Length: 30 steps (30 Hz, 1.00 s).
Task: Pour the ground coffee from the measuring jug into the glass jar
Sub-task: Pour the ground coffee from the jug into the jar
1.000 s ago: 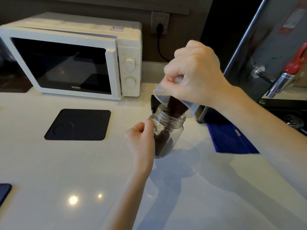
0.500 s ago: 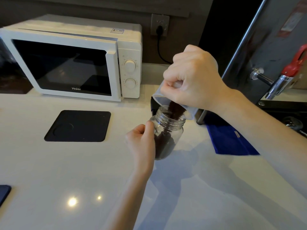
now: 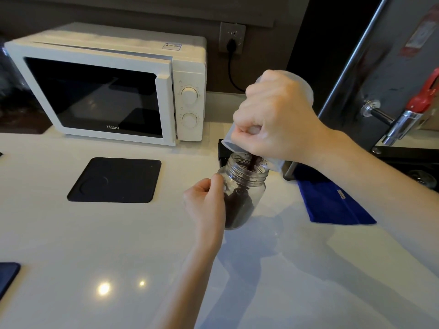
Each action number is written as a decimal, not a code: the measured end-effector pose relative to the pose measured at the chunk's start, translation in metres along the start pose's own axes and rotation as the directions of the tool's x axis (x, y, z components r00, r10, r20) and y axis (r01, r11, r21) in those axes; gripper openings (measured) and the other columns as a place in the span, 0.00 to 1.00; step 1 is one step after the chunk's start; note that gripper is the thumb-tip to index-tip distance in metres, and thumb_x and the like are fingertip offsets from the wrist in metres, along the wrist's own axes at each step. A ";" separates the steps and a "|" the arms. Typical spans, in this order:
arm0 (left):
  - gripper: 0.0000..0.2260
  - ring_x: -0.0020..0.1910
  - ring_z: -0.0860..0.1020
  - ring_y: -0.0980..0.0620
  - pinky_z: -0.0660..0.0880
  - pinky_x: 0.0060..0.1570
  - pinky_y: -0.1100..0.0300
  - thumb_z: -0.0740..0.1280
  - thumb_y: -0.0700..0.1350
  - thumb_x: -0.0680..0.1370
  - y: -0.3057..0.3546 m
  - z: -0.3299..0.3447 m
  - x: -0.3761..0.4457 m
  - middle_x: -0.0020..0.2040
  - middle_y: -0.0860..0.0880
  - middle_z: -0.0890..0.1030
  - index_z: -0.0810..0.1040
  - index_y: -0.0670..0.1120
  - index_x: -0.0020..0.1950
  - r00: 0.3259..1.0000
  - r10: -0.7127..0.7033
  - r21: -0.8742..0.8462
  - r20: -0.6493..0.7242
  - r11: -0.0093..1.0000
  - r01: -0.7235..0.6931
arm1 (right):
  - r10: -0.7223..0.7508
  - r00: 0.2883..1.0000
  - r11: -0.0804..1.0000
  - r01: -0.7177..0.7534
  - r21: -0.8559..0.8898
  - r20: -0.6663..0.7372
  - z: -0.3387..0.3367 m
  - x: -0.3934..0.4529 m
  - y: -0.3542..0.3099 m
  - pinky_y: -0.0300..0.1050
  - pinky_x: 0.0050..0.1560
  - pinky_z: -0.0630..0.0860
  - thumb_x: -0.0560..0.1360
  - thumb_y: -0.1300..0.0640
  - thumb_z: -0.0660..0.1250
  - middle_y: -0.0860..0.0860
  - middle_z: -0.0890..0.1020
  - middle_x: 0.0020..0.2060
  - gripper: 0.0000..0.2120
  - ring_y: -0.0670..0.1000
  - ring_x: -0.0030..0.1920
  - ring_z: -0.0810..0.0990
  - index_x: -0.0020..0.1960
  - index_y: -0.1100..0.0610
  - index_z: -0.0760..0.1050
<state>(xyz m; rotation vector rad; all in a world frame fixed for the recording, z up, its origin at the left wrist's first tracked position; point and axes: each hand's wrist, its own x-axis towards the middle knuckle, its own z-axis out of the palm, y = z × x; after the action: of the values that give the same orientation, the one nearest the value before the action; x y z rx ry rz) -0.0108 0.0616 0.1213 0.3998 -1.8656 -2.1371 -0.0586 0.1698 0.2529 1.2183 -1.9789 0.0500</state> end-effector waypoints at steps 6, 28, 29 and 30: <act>0.15 0.32 0.56 0.47 0.54 0.31 0.55 0.62 0.39 0.70 -0.001 0.003 0.001 0.29 0.43 0.58 0.60 0.40 0.26 1.000 -0.011 -0.012 0.002 1.000 0.011 | 0.034 0.999 0.999 -0.034 0.005 0.002 0.001 -0.001 0.002 0.43 0.32 0.60 0.66 0.65 0.61 0.47 0.60 0.21 0.16 0.50 0.25 0.59 0.27 0.52 0.59; 0.13 0.32 0.57 0.45 0.57 0.33 0.53 0.61 0.43 0.67 -0.004 0.009 0.015 0.27 0.45 0.58 0.62 0.44 0.25 1.000 -0.015 0.000 0.020 1.000 0.015 | -0.053 0.999 0.998 0.053 -0.023 0.008 0.005 -0.003 0.000 0.43 0.34 0.56 0.67 0.68 0.60 0.49 0.60 0.22 0.16 0.50 0.26 0.59 0.24 0.56 0.62; 0.13 0.32 0.57 0.46 0.57 0.33 0.53 0.61 0.43 0.68 -0.004 0.009 0.016 0.27 0.46 0.58 0.62 0.44 0.25 1.000 -0.011 0.003 0.019 1.000 0.011 | -0.068 0.998 0.997 0.068 -0.030 -0.008 0.004 -0.003 -0.001 0.43 0.34 0.55 0.68 0.67 0.60 0.49 0.59 0.23 0.17 0.50 0.27 0.58 0.25 0.55 0.61; 0.14 0.32 0.57 0.46 0.57 0.33 0.53 0.61 0.43 0.68 -0.004 0.009 0.016 0.27 0.46 0.58 0.61 0.44 0.25 1.000 -0.008 0.009 0.016 1.000 0.008 | -0.082 0.996 0.996 0.081 -0.034 -0.025 0.004 -0.003 -0.001 0.42 0.35 0.54 0.68 0.67 0.59 0.49 0.59 0.24 0.17 0.49 0.28 0.58 0.25 0.54 0.61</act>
<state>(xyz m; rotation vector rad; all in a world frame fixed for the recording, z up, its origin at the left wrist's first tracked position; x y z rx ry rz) -0.0293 0.0644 0.1186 0.3937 -1.8857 -2.1447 -0.0596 0.1697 0.2477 1.2697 -1.8982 -0.0080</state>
